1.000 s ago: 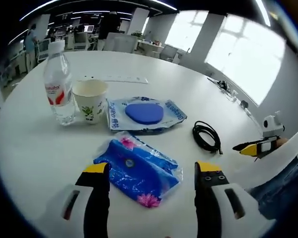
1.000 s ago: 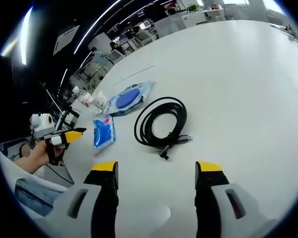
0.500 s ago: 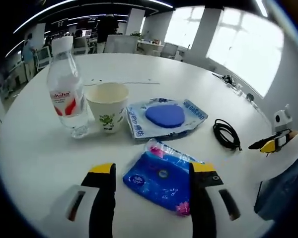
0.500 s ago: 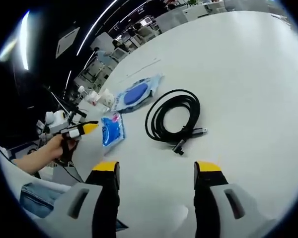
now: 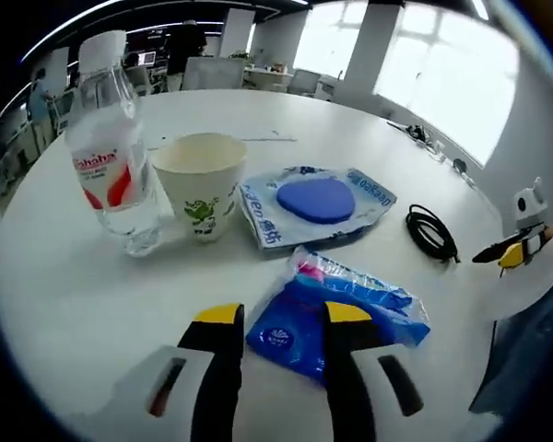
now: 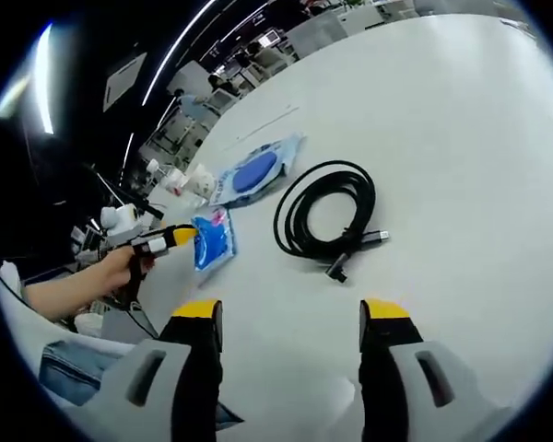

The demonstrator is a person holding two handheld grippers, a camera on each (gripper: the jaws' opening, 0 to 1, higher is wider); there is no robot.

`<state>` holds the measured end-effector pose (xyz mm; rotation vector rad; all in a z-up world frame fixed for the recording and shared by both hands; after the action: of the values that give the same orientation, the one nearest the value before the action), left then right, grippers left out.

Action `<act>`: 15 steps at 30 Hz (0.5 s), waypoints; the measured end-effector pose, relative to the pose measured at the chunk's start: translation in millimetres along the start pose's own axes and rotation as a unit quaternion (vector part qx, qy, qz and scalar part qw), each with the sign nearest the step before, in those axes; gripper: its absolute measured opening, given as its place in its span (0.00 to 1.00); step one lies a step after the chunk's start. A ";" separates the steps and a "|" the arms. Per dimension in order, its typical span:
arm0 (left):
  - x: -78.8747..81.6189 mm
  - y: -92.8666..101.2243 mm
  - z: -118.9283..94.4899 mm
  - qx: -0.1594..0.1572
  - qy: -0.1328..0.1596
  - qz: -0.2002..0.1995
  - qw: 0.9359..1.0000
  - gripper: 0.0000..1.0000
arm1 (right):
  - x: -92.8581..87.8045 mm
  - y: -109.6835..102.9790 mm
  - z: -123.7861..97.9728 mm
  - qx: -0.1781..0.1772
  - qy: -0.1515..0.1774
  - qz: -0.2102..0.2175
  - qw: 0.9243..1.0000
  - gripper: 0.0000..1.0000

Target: Arrange the tabletop items into an orderly group along one side of the table until the central work area is clear of visible clutter.

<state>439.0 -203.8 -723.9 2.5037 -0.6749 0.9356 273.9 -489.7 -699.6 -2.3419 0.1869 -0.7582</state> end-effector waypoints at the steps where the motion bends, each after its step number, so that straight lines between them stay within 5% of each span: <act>1: -0.9 -0.8 -0.5 0.002 -0.001 -0.001 1.000 0.24 | -0.5 -1.7 1.6 0.002 -0.005 -0.003 1.000 0.59; 8: -11.1 -7.9 -2.7 0.025 -0.004 -0.021 0.999 0.00 | 0.4 -19.1 20.4 0.029 -0.035 -0.023 0.999 0.59; 15: -17.0 -3.3 -8.3 0.028 -0.003 -0.008 1.000 0.00 | 7.4 -59.1 48.9 0.083 -0.066 -0.027 0.994 0.58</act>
<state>425.4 -191.9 -730.2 2.5585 -0.6384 0.9546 303.9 -419.5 -688.7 -2.2364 0.0029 -0.6161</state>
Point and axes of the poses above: the point that each gripper's makers call its tool centre point, and the gripper's own axes: z roughly forward along the fingers, y roughly to its right, x roughly out of its top, the point moved 3 cm from there along -z, roughly backward along the fingers, and after that the axes turned 3 degrees about x, right-handed, at the moved point
